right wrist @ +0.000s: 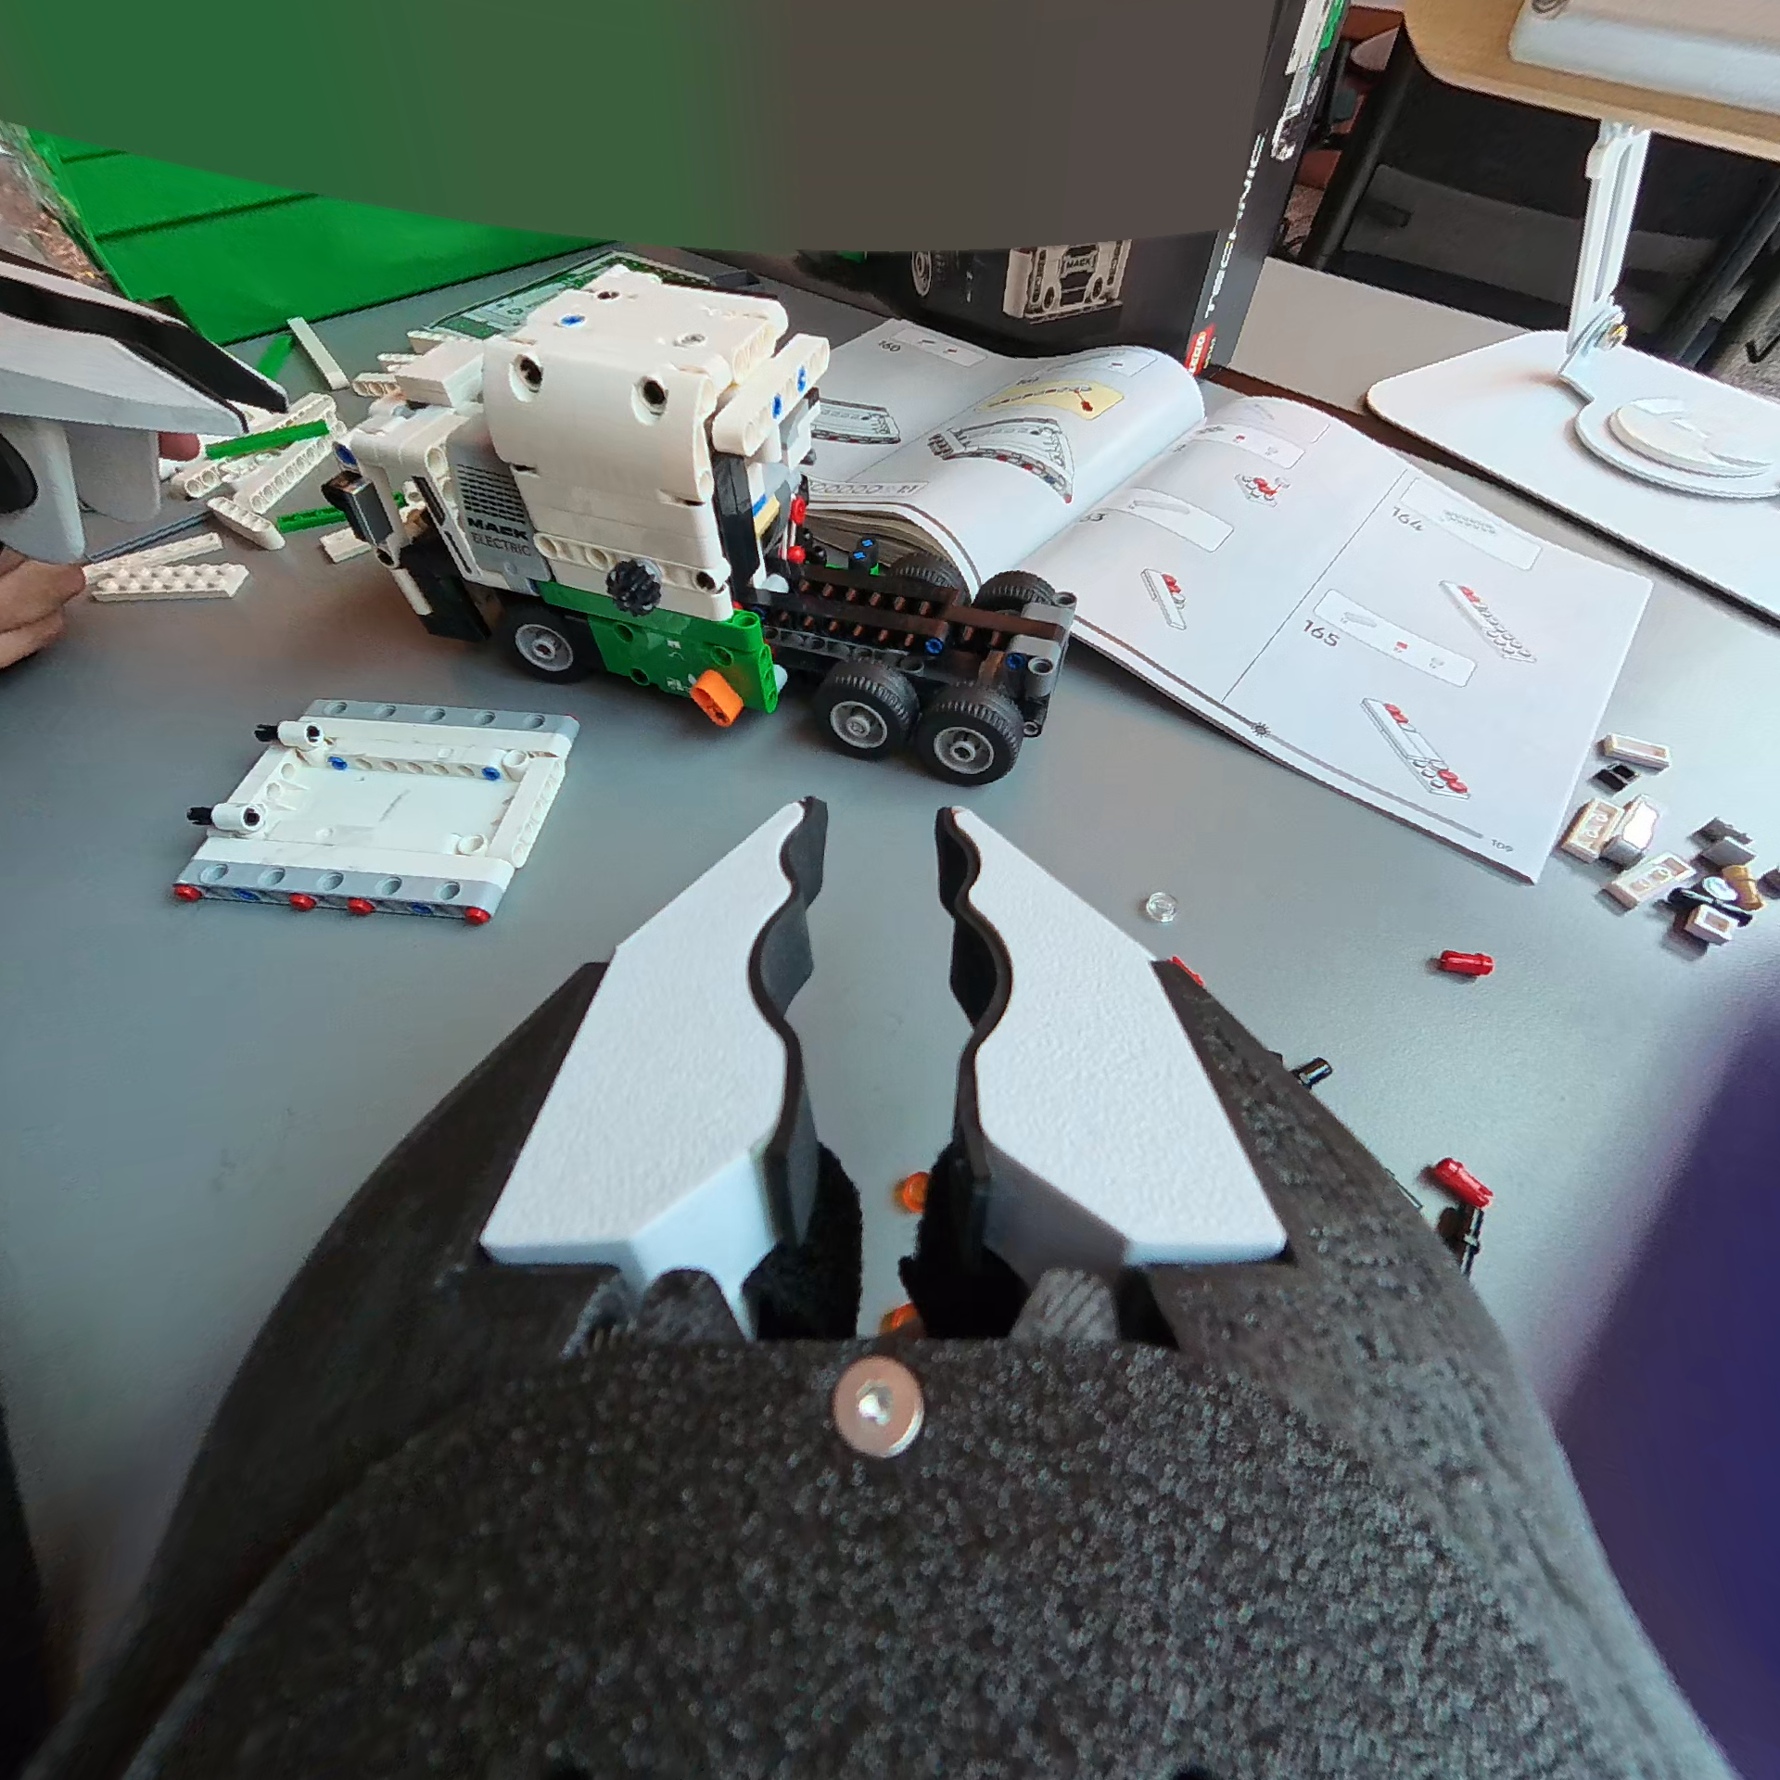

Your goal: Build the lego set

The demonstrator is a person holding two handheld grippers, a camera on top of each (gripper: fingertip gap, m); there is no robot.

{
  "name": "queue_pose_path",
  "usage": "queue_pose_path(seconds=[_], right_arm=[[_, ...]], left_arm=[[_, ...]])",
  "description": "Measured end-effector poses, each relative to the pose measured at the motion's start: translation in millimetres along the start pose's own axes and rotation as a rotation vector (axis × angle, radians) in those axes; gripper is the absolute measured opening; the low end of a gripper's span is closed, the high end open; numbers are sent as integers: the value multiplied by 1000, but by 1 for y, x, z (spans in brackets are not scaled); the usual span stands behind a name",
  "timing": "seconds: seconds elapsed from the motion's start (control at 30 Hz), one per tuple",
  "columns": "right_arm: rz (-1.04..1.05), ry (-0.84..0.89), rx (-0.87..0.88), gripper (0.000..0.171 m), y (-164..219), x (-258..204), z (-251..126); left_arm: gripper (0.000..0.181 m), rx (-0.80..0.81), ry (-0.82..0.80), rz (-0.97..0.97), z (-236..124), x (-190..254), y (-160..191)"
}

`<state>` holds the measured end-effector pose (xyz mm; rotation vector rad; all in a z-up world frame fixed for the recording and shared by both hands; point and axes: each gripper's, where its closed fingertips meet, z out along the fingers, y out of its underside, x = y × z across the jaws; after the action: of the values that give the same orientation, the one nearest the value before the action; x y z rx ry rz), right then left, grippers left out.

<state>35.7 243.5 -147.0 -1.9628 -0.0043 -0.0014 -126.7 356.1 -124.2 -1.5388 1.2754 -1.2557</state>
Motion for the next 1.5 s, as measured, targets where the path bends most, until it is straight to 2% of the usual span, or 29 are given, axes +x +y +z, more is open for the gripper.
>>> queue_pose_path(seconds=[0.43,0.57,1.0,1.17,1.33,1.5], right_arm=[[-5,-4,-4,22,1,-1,0],[-19,4,0,22,0,-2,0],[-253,155,-20,20,3,-9,2],[-296,272,12,18,-1,1,-5],[-272,272,49,17,-5,1,-11],[-300,267,48,17,-5,-3,-11]], left_arm=[[14,-3,-1,1,1,0,0],[14,-1,-16,60,1,4,1],[14,-35,-68,170,5,9,5],[15,-58,-60,196,7,12,9],[13,8,-50,241,1,19,2],[13,-7,-69,319,2,25,5]])
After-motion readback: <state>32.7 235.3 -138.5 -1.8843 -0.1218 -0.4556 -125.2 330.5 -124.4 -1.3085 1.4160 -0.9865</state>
